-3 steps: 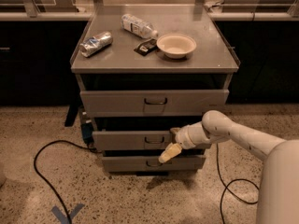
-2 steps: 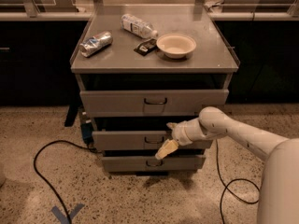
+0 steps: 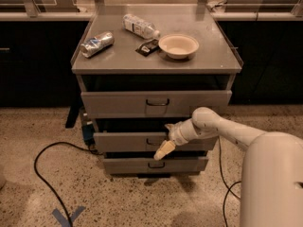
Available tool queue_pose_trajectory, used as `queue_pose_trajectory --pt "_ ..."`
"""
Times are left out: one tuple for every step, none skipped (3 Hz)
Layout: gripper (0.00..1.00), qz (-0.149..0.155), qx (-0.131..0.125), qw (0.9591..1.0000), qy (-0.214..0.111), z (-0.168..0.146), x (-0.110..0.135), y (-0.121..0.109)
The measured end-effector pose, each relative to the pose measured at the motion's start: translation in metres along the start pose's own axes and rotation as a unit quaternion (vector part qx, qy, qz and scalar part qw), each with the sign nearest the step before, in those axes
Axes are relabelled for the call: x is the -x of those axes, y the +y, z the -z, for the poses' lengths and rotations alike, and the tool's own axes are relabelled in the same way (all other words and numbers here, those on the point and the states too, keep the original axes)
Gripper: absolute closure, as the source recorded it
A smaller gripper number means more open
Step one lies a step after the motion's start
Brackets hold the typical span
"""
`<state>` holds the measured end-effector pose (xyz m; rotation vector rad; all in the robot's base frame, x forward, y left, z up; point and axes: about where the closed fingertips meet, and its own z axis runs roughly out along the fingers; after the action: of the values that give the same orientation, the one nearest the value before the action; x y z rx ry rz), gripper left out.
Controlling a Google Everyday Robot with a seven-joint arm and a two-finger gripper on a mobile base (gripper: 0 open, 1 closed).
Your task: Open middle drawer
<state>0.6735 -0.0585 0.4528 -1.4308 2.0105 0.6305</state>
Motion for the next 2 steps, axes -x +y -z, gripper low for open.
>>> queue_pose_trajectory --pt "0.00 -0.025 0.017 0.9992 0.025 -0.0234 -0.0256 -0.0039" --pt "0.00 -0.025 0.017 0.9992 0.025 -0.0206 -0.0229 -0.0038"
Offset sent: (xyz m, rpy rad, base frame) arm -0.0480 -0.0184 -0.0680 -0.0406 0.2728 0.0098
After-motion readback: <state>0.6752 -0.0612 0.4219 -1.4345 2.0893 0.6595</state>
